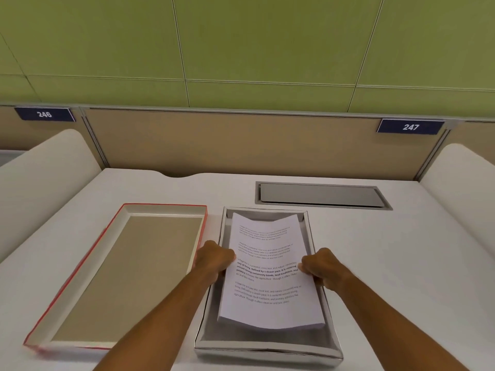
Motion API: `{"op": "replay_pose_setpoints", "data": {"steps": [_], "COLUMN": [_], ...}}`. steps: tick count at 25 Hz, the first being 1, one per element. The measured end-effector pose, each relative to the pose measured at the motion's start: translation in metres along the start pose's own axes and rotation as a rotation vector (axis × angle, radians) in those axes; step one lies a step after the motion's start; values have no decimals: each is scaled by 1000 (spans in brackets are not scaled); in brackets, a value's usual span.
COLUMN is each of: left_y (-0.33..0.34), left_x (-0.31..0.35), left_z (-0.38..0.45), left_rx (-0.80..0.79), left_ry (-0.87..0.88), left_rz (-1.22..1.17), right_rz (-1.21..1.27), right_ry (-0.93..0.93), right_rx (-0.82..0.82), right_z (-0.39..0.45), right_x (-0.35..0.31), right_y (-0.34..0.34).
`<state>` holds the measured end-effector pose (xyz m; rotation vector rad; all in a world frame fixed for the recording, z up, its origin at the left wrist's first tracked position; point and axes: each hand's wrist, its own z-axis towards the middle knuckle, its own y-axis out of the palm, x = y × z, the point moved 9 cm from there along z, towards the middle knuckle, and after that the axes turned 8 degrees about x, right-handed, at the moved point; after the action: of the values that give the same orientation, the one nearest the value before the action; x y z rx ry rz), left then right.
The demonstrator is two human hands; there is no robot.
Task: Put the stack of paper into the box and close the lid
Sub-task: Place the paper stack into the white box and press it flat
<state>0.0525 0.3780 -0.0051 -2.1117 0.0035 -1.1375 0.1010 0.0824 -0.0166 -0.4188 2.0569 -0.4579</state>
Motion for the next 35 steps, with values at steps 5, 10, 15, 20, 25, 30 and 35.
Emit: {"op": "replay_pose_setpoints", "data": {"steps": [5, 10, 15, 20, 25, 30, 35], "left_y": [6, 15, 30, 31, 32, 44, 45], "left_x": [7, 16, 9, 7, -10, -56, -54], "left_z": [-1, -4, -14, -22, -51, -87, -94], "left_rx": [13, -56, -241, -276, -293, -376, -281], "left_ry": [101, 170, 42, 28, 270, 402, 445], "left_rz": [190, 319, 223, 197, 278, 616, 688], "right_rz": [-116, -329, -425, -426, -610, -878, -955], "right_ry": [-50, -145, -166, -191, -404, -430, -471], "right_rx": [71, 118, 93, 25, -92, -181, -99], "right_z": [2, 0, -5, -18, -57, -86, -90], "right_x": [-1, -9, -9, -12, -3, 45, 44], "right_y": [3, 5, 10, 14, 26, 43, 50]}}
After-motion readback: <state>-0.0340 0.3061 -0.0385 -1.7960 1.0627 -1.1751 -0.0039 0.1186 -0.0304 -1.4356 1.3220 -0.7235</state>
